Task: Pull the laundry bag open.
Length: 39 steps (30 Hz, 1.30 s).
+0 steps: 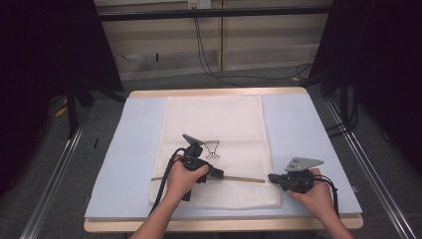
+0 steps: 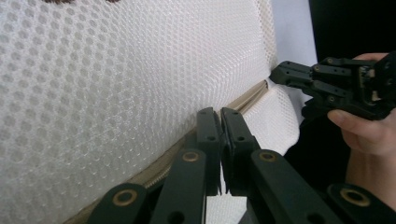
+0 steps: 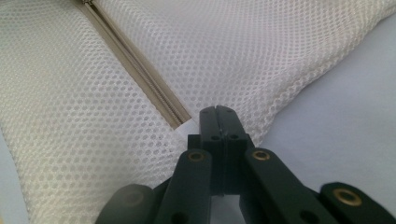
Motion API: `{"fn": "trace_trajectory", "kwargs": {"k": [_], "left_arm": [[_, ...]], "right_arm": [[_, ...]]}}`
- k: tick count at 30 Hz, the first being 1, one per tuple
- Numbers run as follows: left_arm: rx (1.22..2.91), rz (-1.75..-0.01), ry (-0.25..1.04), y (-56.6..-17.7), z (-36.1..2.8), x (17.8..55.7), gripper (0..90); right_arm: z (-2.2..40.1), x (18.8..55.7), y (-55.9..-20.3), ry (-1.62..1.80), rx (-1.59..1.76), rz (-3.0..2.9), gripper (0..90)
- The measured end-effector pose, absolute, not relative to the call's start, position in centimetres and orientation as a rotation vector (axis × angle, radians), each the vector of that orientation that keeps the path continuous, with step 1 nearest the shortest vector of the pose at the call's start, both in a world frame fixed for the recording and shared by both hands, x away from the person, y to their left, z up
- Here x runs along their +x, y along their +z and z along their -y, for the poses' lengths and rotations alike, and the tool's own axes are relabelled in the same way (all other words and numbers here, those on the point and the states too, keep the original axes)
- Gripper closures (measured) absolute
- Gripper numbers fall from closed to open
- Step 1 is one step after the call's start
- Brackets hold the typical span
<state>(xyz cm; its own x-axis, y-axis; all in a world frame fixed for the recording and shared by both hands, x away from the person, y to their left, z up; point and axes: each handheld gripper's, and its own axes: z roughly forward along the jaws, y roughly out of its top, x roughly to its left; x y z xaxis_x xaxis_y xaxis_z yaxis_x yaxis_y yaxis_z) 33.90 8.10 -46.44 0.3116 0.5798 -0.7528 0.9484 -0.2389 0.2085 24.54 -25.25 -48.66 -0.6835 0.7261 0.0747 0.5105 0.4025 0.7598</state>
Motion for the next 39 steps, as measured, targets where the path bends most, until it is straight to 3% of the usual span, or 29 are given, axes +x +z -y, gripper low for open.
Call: {"fn": "trace_trajectory", "kwargs": {"k": [39], "left_arm": [[1.909,-1.376,-0.690,-46.0,-11.5,33.8,87.4]], "right_arm": [[25.3,24.5,-48.7,1.159,1.093,-2.390,90.0]]}}
